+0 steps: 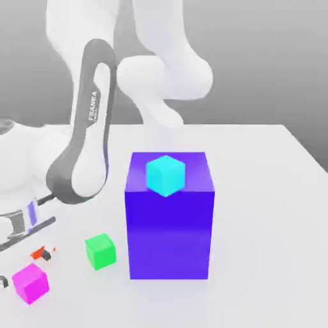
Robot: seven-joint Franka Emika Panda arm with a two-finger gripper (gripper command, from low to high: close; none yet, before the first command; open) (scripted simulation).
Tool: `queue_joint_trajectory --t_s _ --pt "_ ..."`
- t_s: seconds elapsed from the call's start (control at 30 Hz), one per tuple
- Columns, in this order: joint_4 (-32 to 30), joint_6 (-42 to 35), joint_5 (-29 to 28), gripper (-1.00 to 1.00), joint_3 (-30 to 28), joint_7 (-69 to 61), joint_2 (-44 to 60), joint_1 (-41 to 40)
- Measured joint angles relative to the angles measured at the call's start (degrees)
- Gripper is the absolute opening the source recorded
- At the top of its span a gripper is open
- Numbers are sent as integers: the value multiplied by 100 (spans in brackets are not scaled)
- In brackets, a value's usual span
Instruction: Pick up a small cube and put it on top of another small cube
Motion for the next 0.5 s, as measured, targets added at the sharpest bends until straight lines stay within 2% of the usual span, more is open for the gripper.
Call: queue_joint_trajectory --t_s 0.23,0.4,0.5 --pt "-2 -17 1 -100 -4 -4 -3 3" --pt "-260 -642 -678 -100 -501 470 -913 375" --pt "-775 -722 -1059 -100 -565 346 -1552 555"
